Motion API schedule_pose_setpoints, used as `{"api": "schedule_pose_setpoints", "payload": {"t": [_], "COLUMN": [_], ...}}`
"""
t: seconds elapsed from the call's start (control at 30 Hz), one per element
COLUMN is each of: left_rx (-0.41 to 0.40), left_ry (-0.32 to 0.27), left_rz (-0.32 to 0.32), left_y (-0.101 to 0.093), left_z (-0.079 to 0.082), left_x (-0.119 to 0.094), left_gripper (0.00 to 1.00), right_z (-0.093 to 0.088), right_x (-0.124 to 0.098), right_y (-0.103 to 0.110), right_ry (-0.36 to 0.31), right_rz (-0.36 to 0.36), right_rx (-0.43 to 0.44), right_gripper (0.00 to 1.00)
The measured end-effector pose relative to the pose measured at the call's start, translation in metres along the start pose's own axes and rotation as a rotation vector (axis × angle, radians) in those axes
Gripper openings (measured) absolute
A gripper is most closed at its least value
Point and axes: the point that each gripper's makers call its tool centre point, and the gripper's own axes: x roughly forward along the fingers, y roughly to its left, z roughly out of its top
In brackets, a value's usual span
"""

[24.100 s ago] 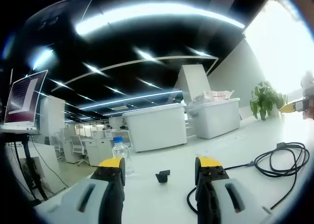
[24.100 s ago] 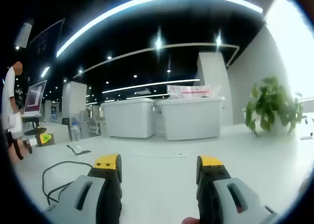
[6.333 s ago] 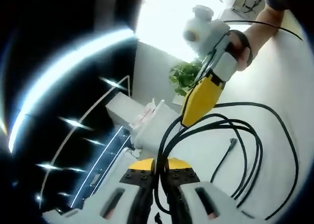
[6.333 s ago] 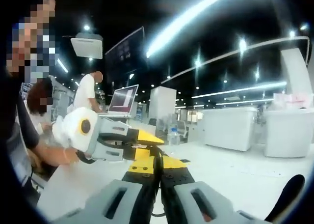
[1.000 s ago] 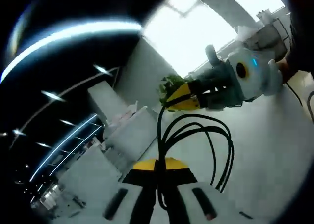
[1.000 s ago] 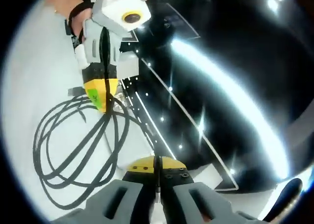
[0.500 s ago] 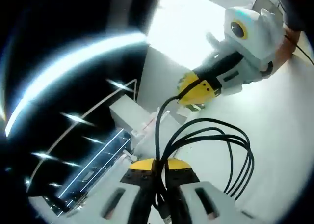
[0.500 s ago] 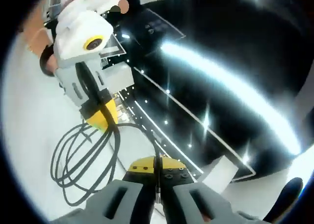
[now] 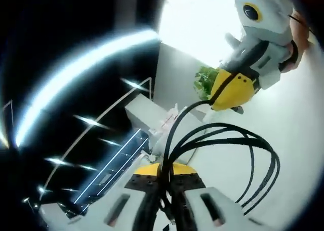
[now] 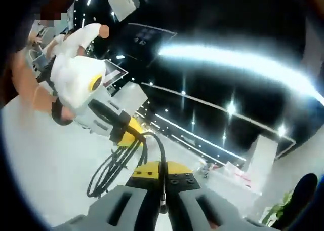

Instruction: Coil the Type-C to USB data cable on the desktop and secure it with Velcro straps.

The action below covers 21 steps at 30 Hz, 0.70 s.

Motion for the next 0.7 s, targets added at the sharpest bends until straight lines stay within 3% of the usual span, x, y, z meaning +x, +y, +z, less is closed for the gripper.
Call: {"api": "schedule_pose_setpoints", "payload": {"t": [0.13,0.23,0.33,0.47,0.57,0.7], "left_rx": [0.020,0.136,0.154,0.255,0.304,0.368], "left_ry": [0.019,0.042,0.044,0.045,0.038,0.029], "left_rz": [0.016,0.047,0.053,0.070,0.072,0.076], "left_y": [0.008,0.014,0.011,0.008,0.003,-0.002], "left_z": [-0.005,-0.007,-0.006,0.000,0.005,0.011], "left_x": [-0.001,-0.002,-0.001,-0.001,-0.002,-0.003], "left_gripper": [0.04,0.04,0.04,0.04,0.04,0.04], "right_z": [-0.004,0.008,0.026,0.029,0.022,0.004], "right_x": [0.002,0.002,-0.002,0.003,0.013,0.028], "right_y": [0.012,0.008,-0.006,0.000,0.013,0.020], "right_ry": [-0.006,-0.070,-0.144,-0.098,-0.034,0.057], "right_rz": [0.079,0.085,0.088,0.162,0.231,0.235], "right_rx": [0.162,0.291,0.388,0.393,0.442,0.384], "right_gripper": [0.03,0.03,0.08,0.23,0.25,0.28]}}
